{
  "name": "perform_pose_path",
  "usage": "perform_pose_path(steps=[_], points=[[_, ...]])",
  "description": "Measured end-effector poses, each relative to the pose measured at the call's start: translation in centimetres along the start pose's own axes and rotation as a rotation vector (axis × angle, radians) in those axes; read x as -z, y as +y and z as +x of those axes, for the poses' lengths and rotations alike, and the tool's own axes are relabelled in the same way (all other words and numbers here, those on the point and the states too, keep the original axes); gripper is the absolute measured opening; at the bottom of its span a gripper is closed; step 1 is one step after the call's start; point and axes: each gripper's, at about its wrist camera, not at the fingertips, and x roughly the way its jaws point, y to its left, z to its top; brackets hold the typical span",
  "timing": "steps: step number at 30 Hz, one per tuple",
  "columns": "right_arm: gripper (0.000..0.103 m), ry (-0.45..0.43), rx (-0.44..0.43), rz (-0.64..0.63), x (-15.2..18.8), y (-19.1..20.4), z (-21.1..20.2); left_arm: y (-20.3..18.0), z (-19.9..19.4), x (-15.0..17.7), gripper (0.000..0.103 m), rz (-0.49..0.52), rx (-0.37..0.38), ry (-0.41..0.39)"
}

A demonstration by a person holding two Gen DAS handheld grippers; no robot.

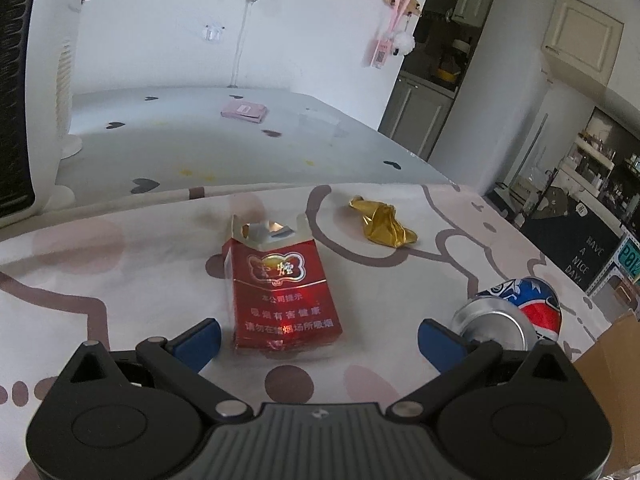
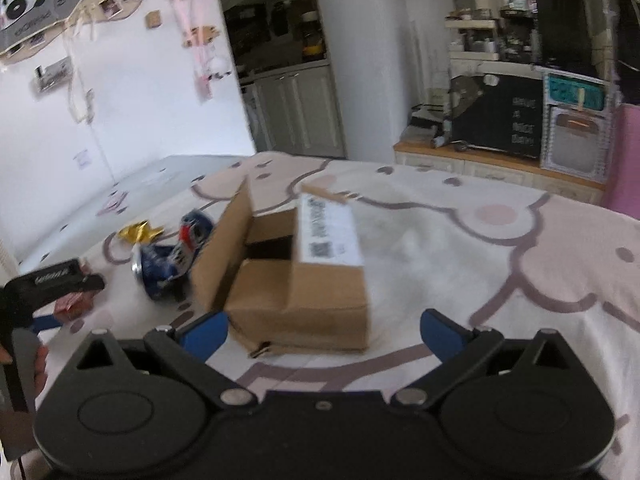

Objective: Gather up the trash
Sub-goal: 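Grasp the red cigarette pack with the left tool while the right tool grasps the cardboard box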

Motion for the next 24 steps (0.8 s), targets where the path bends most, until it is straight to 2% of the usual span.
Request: perform_pose_path(steps=[6, 12, 19, 22, 24], points=[[0.103, 0.007, -0.016, -0.03, -0.2, 0.5, 1.1, -0.7, 0.5, 0.0, 0.103, 0.007, -0.026, -0.019], [0.103, -0.016, -0.009, -0.045, -0.4, 1.8, 1.6, -1.4, 0.9, -0.1, 0.103, -0.037, -0.078, -0.039], [0.103, -0.03, 0.056, -0.037, -0.2, 2.7, 2.7, -2.1, 1.4, 0.2, 0.101, -0.034, -0.153, -0.074], [0.103, -0.027, 0.088, -0.011, 0.0, 2.4, 3.3, -2.3, 1.4, 0.4, 0.095, -0.02, -0.173, -0.092], [0.103, -0.024, 0.071, 0.014, 0.1, 1.9, 3.3, -2.2, 1.3, 0.4, 0.085, -0.022, -0.179, -0.1]])
